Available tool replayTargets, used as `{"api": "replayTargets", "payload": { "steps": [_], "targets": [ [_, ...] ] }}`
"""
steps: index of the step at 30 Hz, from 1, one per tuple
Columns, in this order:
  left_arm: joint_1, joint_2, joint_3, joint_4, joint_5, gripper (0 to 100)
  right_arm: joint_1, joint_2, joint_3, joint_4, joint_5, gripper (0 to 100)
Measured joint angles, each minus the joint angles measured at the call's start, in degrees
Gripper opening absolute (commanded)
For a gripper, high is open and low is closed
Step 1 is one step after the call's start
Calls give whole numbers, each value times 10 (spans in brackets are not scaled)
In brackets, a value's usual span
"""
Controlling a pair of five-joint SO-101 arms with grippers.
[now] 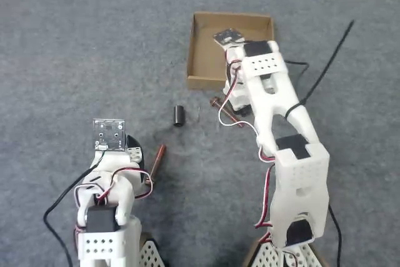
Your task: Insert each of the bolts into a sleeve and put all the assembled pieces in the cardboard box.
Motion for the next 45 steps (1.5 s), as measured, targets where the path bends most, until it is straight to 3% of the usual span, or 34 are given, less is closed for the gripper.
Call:
{"api": "replayTargets", "payload": {
  "steps": [9, 16, 29, 34, 45],
  "targets": [
    [0, 0, 0, 0, 0, 12, 42, -19, -1, 93, -36, 6],
    [0, 0, 0, 0, 0, 12, 94, -41, 59, 87, -48, 6],
    [0, 0, 0, 0, 0, 12, 151, -176, 308, -69, -50, 6],
    [1, 0, 0, 0, 0, 12, 165, -189, 393, -167, -90, 6],
    [30, 0, 0, 0, 13, 11, 221, -189, 445, -277, -117, 6]
  ]
}}
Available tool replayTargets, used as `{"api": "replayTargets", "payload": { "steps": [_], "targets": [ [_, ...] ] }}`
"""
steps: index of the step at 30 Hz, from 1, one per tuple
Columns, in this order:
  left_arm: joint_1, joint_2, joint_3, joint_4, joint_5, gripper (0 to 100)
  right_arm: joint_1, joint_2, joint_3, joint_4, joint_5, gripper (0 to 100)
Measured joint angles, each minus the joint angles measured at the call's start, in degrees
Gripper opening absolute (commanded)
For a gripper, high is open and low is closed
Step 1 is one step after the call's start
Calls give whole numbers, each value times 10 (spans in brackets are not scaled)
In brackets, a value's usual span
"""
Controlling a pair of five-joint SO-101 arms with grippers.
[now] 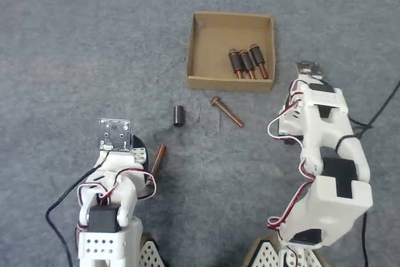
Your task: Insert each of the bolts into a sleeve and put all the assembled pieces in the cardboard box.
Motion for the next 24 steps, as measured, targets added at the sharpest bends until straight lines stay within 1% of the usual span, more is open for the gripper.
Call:
{"api": "replayTargets", "payload": {
  "steps": [5, 10, 14, 17, 19, 24],
  "targets": [
    [13, 0, -13, -29, 53, 11, 3, 0, 0, -10, 0, 6],
    [36, 20, -64, -38, 64, 11, 4, -4, 16, -30, 0, 6],
    [60, 124, -145, -38, 76, 11, 4, -8, 23, -40, 0, 6],
    [59, 231, -236, -38, 116, 12, 4, -8, 23, -40, 0, 6],
    [72, 309, -296, -38, 137, 12, 4, -8, 23, -40, 0, 6],
    [137, 486, -408, -38, 206, 12, 4, -8, 23, -40, 0, 6]
  ]
}}
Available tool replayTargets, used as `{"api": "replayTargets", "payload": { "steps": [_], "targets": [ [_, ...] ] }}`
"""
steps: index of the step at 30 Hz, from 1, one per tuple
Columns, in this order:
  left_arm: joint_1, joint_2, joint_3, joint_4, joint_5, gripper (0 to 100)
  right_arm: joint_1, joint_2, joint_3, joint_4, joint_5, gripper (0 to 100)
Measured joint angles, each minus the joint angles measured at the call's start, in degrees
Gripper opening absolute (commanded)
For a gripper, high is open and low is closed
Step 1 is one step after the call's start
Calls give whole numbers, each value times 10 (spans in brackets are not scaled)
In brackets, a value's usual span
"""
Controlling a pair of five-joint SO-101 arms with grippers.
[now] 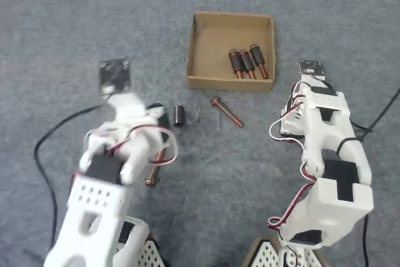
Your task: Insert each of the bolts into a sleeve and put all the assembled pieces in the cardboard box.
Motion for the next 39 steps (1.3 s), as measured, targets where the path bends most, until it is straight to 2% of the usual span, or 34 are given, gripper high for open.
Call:
{"api": "replayTargets", "payload": {
  "steps": [4, 13, 19, 23, 27, 33, 39],
  "targets": [
    [55, 122, -63, -20, 61, 12, 0, 0, 0, 0, 0, 6],
    [119, 402, -144, -182, 189, 13, 0, 0, 0, 0, 0, 6],
    [142, 562, -235, -196, 248, 13, 0, 0, 0, 0, 0, 6],
    [142, 652, -291, -196, 263, 13, 0, 0, 0, 0, 0, 6],
    [142, 706, -336, -196, 264, 31, 0, 0, 0, 0, 0, 6],
    [142, 721, -352, -196, 287, 170, 0, 0, 0, 0, 4, 6],
    [140, 721, -352, -196, 313, 173, 0, 0, 0, 0, 5, 6]
  ]
}}
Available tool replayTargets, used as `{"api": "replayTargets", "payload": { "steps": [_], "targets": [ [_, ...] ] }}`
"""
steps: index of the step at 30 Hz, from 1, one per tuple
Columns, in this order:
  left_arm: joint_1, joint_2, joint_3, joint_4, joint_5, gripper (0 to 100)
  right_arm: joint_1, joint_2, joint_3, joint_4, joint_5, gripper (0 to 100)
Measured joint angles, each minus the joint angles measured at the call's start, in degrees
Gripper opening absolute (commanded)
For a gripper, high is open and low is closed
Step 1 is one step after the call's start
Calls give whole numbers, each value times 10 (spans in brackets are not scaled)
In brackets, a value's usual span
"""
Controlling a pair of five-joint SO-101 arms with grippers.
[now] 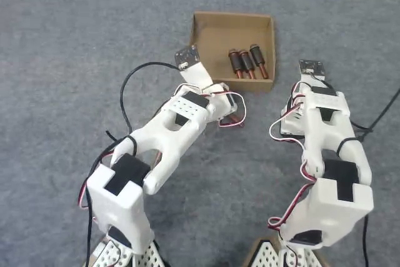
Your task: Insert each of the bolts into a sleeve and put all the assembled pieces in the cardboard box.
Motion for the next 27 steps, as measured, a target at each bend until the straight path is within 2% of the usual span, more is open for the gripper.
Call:
{"api": "replayTargets", "payload": {
  "steps": [7, 13, 15, 18, 20, 27],
  "targets": [
    [-11, 20, -25, 20, 22, 173, 0, 0, 0, 0, 0, 6],
    [-13, 84, -106, 98, 25, 170, 0, 0, 0, 0, 0, 6],
    [-13, 97, -130, 123, 25, 127, 0, 0, 0, 0, 0, 6],
    [-13, 110, -152, 144, 27, 0, 0, 0, 0, 0, 0, 6],
    [-13, 112, -159, 148, 29, 24, 0, 0, 0, 0, 0, 6],
    [-13, 112, -165, 169, 25, 9, 0, 0, 0, 0, 0, 6]
  ]
}}
